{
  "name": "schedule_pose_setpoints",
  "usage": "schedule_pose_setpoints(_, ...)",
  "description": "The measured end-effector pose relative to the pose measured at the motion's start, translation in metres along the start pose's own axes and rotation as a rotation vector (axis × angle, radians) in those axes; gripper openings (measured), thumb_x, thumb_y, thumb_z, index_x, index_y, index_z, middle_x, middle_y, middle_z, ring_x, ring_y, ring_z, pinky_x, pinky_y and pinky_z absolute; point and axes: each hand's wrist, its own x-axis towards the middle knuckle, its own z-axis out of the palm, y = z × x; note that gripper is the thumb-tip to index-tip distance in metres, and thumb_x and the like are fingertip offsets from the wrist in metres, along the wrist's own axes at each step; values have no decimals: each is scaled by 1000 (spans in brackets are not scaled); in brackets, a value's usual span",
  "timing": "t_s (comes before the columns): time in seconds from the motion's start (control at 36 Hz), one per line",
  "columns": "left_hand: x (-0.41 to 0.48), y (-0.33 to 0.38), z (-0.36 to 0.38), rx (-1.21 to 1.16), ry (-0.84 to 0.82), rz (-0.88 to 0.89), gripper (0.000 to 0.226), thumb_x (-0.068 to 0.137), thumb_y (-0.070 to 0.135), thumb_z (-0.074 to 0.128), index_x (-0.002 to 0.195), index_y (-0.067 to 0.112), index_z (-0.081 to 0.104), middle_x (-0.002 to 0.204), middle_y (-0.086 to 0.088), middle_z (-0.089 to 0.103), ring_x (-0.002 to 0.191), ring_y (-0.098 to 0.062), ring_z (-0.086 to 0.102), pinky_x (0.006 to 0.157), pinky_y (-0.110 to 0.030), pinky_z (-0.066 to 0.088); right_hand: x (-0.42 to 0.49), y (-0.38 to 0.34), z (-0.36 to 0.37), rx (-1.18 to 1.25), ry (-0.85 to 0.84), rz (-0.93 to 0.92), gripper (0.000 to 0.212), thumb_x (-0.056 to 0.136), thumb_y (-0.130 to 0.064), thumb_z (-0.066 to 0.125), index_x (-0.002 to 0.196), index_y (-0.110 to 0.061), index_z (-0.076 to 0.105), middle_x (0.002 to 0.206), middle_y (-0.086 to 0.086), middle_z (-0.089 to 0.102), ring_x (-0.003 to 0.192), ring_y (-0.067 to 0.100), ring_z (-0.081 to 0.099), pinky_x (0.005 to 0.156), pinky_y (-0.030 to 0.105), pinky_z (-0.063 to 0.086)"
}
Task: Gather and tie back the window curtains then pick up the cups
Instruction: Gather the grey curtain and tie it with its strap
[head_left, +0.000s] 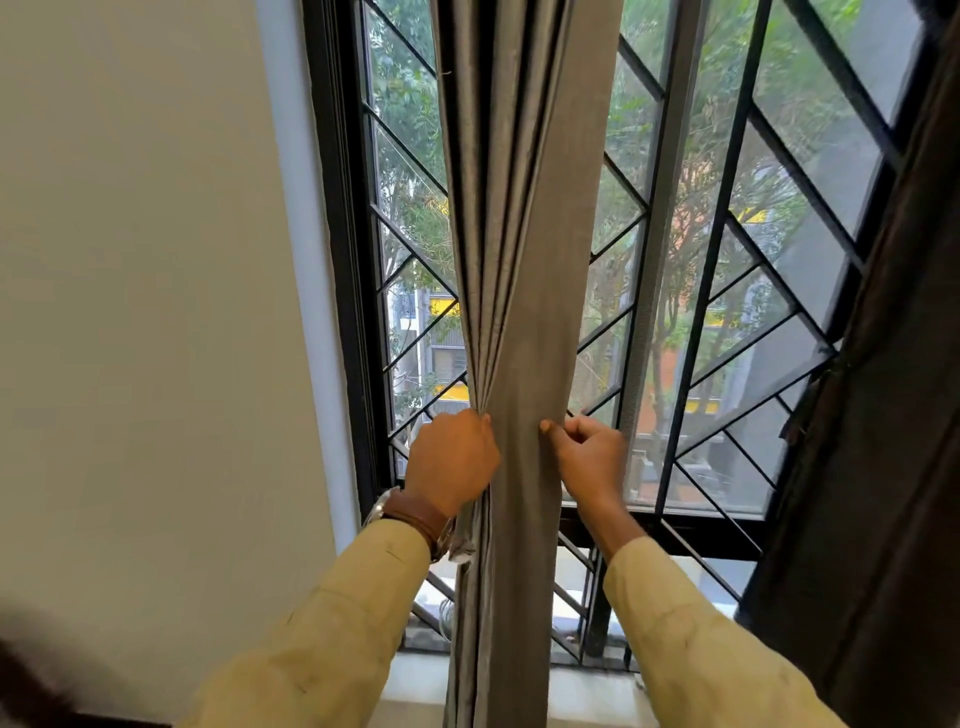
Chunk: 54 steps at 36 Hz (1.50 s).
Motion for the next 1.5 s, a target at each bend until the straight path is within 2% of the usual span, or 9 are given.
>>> schedule_pose_setpoints(0.31,5,11,0,-41,-46,-11,40,98,37,40,91,7,65,87,-15,68,81,-34,66,73,-39,55,-23,-16,18,-4,-66,-125,33,87,-21,73,58,-23,60,55,-8,56,55,9,52,54,29,44)
schedule_pose_setpoints(0.39,7,15,-5,-36,-83,-22,34,98,27,42,94,2,64,95,-21,67,91,-39,63,78,-40,52,-27,-19,24,28,-117,-149,32,86,-22,72,55,-24,64,51,-6,58,51,10,52,51,28,41)
schedule_pose_setpoints(0.47,7,19,-8,-23,-125,26,33,100,18,38,96,-3,63,102,-23,65,95,-40,60,84,-44,49,-30,-22,28,47,-174,-163,23,88,-20,70,68,-31,73,64,-1,70,62,20,65,57,37,51)
schedule_pose_setpoints(0.64,9,12,-4,-127,-157,-12,37,103,23,34,94,-2,60,98,-24,65,93,-39,60,77,-40,46,-35,-19,30,48,-190,-211,21,89,-13,67,69,-12,74,72,5,67,67,21,64,61,40,53)
schedule_pose_setpoints(0.81,9,5,7,-293,-198,-55,44,103,36,31,90,7,62,85,-13,67,80,-29,63,73,-36,48,-37,-15,32,56,-193,-201,20,91,-9,64,78,-18,77,83,-1,67,75,13,65,65,32,54)
schedule_pose_setpoints(0.97,5,2,13,-335,-167,-45,52,92,60,42,81,14,63,69,-3,64,65,-18,63,62,-32,53,-36,-13,32,36,-201,-165,19,90,0,56,77,-3,70,84,8,63,76,25,63,65,44,54)
schedule_pose_setpoints(1.19,6,3,13,-277,-82,-72,40,97,42,45,84,8,62,73,-6,61,69,-24,61,66,-32,51,-40,-15,25,77,-283,-215,21,95,-6,59,89,-11,78,95,5,68,81,1,63,66,11,48)
schedule_pose_setpoints(1.39,4,6,9,-195,-80,-59,35,97,35,44,83,6,58,77,-9,57,73,-25,53,67,-30,42,-42,-14,23,95,-284,-242,21,92,-4,60,85,-11,79,90,9,68,78,0,62,65,11,47)
schedule_pose_setpoints(1.5,2,5,8,-180,-61,-48,33,97,29,42,84,4,60,83,-15,64,78,-29,58,69,-35,45,-45,-16,22,127,-307,-250,27,89,-10,61,78,-28,77,88,6,69,77,2,63,66,13,48)
